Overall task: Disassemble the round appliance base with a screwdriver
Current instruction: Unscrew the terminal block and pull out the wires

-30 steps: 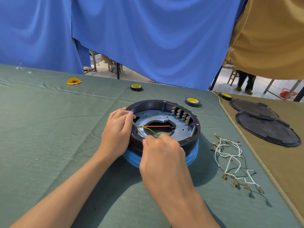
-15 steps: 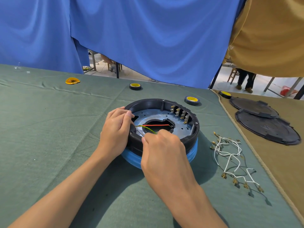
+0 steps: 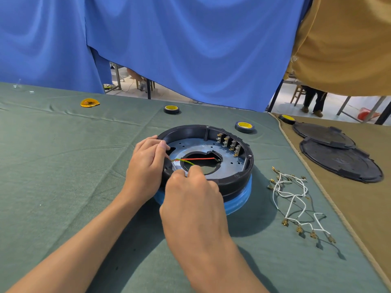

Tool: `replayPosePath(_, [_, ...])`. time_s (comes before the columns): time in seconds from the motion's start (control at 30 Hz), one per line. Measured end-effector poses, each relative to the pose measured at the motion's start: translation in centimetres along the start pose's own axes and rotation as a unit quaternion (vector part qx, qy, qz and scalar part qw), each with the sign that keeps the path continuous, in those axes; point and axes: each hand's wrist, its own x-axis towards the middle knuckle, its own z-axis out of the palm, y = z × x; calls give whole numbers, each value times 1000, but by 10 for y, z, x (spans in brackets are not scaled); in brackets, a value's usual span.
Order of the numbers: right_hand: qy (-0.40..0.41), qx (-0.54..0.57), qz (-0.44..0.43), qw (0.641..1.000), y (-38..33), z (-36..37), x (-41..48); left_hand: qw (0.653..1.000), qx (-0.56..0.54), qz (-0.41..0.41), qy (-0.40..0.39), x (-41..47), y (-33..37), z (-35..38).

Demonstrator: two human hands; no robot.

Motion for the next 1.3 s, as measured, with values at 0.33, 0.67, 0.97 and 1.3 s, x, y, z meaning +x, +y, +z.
replayPosePath(0.33, [-16, -28, 42, 999, -16, -1, 2, 998, -58, 1, -23, -2, 6, -4])
replayPosePath(0.67, [14, 18, 7, 1000, 7, 11, -3, 1000, -10, 9, 13, -1, -4, 0])
replayPosePath(0.97, [-13, 73, -65, 995, 23, -1, 4, 1000, -11, 9, 13, -1, -3, -1])
replayPosePath(1.3, [-34, -20, 15, 999, -2, 3, 0, 1000, 1, 9, 6, 0, -1, 0])
